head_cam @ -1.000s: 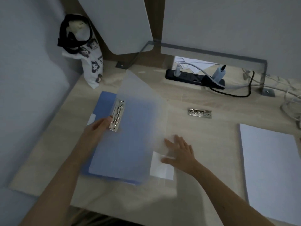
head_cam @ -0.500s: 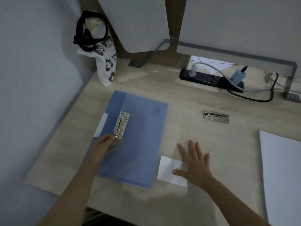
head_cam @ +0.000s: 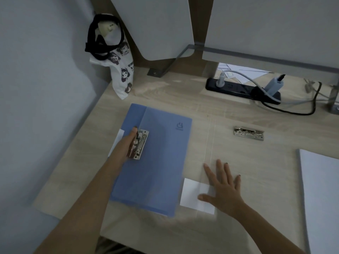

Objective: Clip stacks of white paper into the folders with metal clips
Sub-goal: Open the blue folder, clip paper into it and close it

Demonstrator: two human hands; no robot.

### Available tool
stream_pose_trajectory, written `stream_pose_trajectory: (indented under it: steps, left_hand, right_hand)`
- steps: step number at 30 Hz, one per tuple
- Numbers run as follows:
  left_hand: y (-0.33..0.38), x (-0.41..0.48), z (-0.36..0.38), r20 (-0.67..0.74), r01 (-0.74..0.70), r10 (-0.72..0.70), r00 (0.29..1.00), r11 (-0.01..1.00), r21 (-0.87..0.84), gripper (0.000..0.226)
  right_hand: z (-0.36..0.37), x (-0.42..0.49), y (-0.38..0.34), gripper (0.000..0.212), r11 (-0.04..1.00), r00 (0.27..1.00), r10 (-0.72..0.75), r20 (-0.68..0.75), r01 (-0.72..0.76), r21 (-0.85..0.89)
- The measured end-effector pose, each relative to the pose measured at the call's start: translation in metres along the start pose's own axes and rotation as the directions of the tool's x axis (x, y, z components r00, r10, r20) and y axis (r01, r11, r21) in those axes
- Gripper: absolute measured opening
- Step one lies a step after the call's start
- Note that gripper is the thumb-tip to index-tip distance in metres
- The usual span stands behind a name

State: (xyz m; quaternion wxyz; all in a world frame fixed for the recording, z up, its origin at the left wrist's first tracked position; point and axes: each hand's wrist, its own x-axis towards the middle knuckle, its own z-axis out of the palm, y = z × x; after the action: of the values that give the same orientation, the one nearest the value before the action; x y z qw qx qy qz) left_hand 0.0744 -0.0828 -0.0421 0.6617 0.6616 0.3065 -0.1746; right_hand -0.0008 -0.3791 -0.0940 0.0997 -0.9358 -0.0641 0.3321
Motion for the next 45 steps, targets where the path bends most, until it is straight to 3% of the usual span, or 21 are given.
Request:
stream_pose_trajectory:
  steps: [7, 14, 16, 18, 20, 22, 26, 28, 30, 35, 45]
  left_hand:
    - [0.026, 0.037, 0.019, -0.168, -0.051, 0.105, 0.980, 0.954, 0.296, 0.047]
    - [0.022, 0.050, 0.029, -0.300, -0.048, 0.167, 0.939, 0.929, 0.368, 0.051]
    - [0.019, 0.048, 0.033, -0.333, -0.114, 0.269, 0.904, 0.901, 0.418, 0.042]
    - [0.015, 0.042, 0.043, -0.369, -0.200, 0.435, 0.821, 0.825, 0.528, 0.022]
    - [0.010, 0.033, 0.063, -0.268, -0.299, 0.585, 0.765, 0.692, 0.658, 0.035]
    - [-0.001, 0.024, 0.093, -0.030, -0.427, 0.686, 0.727, 0.487, 0.762, 0.040]
    - [-0.034, 0.015, 0.162, 0.381, -0.606, 0.656, 0.651, 0.147, 0.782, 0.047]
    - [-0.050, 0.016, 0.191, 0.489, -0.611, 0.594, 0.639, 0.006, 0.792, 0.052]
    - [-0.061, 0.020, 0.210, 0.514, -0.582, 0.534, 0.671, -0.049, 0.811, 0.054]
    - [-0.074, 0.029, 0.224, 0.473, -0.515, 0.454, 0.755, -0.035, 0.856, 0.066]
    - [-0.082, 0.031, 0.227, 0.454, -0.509, 0.545, 0.705, -0.056, 0.859, 0.064]
  right_hand:
    - [0.003, 0.002, 0.001, 0.112, 1.000, 1.000, -0.002, -0.003, 0.002, -0.010]
    - [0.002, 0.000, 0.001, 0.101, 1.000, 1.000, -0.010, -0.022, 0.010, 0.014]
    - [0.000, 0.000, 0.001, 0.096, 1.000, 1.000, 0.000, -0.016, 0.001, 0.014]
    - [-0.004, -0.001, 0.002, 0.083, 0.999, 1.000, -0.001, -0.021, 0.002, 0.048]
    - [-0.011, -0.001, 0.005, 0.076, 0.991, 0.995, 0.001, -0.098, 0.011, 0.130]
    - [-0.022, -0.001, 0.013, 0.081, 0.971, 0.973, 0.063, -0.222, -0.009, 0.239]
    - [-0.046, 0.020, 0.046, 0.069, 0.961, 0.875, 0.179, -0.450, -0.057, 0.271]
    - [-0.059, 0.034, 0.059, 0.056, 0.966, 0.852, 0.204, -0.481, -0.096, 0.239]
    - [-0.070, 0.049, 0.067, 0.055, 0.971, 0.858, 0.199, -0.474, -0.106, 0.216]
    - [-0.083, 0.074, 0.075, 0.057, 0.989, 0.877, 0.125, -0.463, -0.071, 0.133]
    - [-0.072, 0.096, 0.083, 0.057, 0.994, 0.821, 0.082, -0.564, -0.027, 0.106]
